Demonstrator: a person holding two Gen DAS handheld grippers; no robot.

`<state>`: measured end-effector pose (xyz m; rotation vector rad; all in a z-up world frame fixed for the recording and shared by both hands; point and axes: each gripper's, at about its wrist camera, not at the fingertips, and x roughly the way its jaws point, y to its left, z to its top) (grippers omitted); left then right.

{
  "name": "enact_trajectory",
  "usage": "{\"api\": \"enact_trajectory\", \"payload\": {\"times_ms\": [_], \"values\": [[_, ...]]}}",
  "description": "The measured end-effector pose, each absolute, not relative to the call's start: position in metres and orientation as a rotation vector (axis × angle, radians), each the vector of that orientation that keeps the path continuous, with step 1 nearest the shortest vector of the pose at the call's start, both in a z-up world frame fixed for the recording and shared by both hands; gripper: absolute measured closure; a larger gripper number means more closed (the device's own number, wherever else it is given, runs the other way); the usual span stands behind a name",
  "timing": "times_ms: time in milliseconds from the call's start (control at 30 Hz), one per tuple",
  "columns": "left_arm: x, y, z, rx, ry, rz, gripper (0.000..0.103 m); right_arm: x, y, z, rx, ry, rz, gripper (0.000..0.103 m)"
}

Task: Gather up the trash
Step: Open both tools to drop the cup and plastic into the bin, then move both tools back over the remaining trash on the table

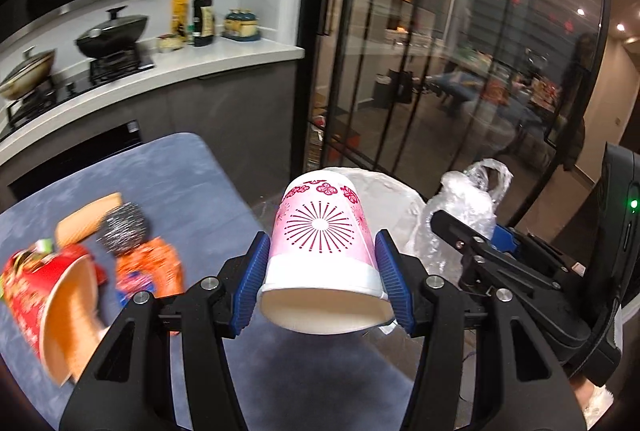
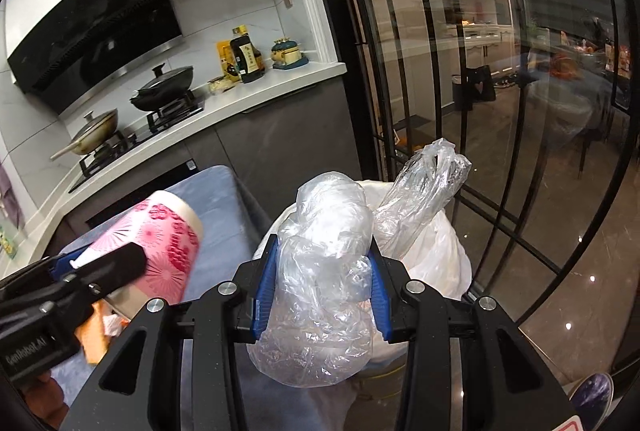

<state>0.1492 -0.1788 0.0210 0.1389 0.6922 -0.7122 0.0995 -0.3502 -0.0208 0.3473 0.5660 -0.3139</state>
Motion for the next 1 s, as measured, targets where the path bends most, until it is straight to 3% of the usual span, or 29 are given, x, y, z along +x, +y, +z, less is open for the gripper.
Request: {"api": "enact_trajectory", "payload": {"times_ms": [633, 1000], "values": [[0.194, -0.231, -0.018, 0.137, 0.799, -0.758, 0.049, 0.145, -0.392, -0.046, 0.358, 0.627, -0.305, 0.059], [0.201, -0.225, -0.012, 0.092, 0.789, -0.730, 0.038, 0.151, -0.390, -0.041, 0.358, 0.614, -0.334, 0.049]]}}
